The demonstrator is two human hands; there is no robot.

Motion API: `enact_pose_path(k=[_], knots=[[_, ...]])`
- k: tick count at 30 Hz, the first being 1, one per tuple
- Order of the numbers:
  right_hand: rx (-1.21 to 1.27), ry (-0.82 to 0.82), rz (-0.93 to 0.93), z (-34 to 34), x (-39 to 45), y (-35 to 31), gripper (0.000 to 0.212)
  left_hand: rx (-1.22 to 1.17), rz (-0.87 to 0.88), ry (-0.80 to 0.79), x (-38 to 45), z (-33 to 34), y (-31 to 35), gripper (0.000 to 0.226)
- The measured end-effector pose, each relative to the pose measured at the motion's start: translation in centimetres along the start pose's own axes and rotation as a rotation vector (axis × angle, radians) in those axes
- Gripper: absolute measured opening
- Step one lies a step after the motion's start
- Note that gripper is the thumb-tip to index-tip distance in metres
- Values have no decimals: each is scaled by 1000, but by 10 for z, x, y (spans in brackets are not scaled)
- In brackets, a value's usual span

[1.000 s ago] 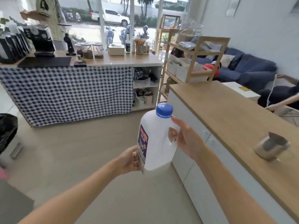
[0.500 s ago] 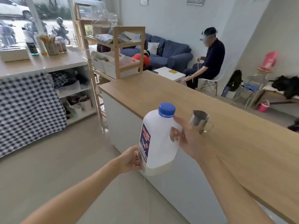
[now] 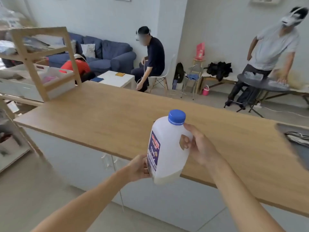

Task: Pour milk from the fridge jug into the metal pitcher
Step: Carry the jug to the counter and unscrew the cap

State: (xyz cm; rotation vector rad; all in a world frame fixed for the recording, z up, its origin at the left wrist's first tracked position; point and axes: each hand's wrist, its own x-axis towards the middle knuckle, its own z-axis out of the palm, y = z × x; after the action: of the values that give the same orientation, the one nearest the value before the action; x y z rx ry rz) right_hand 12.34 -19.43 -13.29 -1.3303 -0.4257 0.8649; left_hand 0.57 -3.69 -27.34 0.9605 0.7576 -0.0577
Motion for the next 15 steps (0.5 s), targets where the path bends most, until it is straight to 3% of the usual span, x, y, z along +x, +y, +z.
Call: enact_pose_path(k=[5,15], knots=[[42,164,-19,-37,15,-4,41,24,8,-68,43,36,5,36],[13,259,-51,-103,52,3,27,-39,-43,-82,98,67,13,48]])
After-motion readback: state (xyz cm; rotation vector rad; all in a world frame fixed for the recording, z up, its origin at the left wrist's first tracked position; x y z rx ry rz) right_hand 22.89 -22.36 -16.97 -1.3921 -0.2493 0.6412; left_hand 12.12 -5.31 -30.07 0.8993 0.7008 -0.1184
